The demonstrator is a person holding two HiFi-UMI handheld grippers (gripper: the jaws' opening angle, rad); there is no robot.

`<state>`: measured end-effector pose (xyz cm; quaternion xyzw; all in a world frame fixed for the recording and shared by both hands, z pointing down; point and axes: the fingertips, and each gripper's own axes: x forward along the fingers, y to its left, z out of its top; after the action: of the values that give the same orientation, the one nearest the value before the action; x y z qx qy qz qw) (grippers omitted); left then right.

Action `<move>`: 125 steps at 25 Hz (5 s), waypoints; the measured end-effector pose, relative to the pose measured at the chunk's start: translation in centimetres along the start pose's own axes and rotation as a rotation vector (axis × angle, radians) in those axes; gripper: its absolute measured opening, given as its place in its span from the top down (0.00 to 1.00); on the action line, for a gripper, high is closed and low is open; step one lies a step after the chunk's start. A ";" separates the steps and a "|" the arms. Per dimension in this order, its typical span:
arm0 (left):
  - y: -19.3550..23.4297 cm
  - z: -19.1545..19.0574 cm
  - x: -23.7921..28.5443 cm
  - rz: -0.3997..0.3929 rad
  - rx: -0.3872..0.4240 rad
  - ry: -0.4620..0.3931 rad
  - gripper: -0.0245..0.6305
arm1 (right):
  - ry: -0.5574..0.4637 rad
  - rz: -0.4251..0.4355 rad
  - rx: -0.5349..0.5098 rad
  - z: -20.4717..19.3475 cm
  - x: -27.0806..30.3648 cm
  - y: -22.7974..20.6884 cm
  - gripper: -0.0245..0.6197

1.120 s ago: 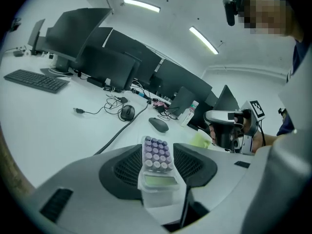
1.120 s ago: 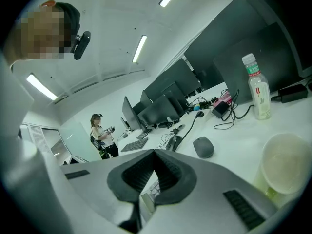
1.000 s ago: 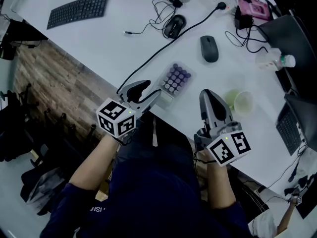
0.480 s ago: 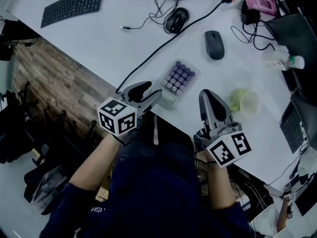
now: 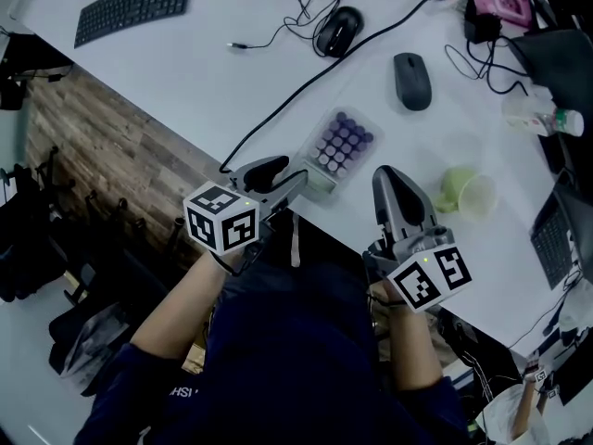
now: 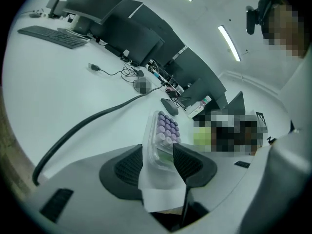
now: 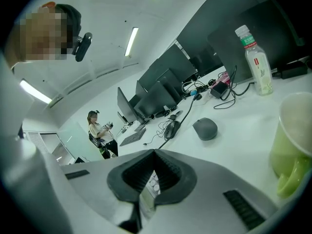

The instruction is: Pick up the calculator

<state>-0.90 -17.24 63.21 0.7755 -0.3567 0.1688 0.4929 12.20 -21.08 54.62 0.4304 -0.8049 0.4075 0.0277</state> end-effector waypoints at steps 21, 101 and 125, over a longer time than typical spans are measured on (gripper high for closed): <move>0.6 -1.8 0.6 -0.035 -0.265 0.067 0.70 | 0.004 -0.012 0.030 -1.1 -0.1 -0.7 0.95; -9.6 23.3 -8.1 -0.528 -0.517 -0.351 0.81 | -0.319 -0.081 -0.179 16.2 -3.8 8.5 0.95; -14.0 31.6 -11.4 -0.671 -0.426 -0.416 0.81 | -0.470 -0.107 -0.264 23.3 -5.0 11.4 0.95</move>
<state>-1.57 -37.11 32.78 0.7470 -0.2038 -0.2372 0.5867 14.30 -30.19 29.89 0.5477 -0.8116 0.1858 -0.0823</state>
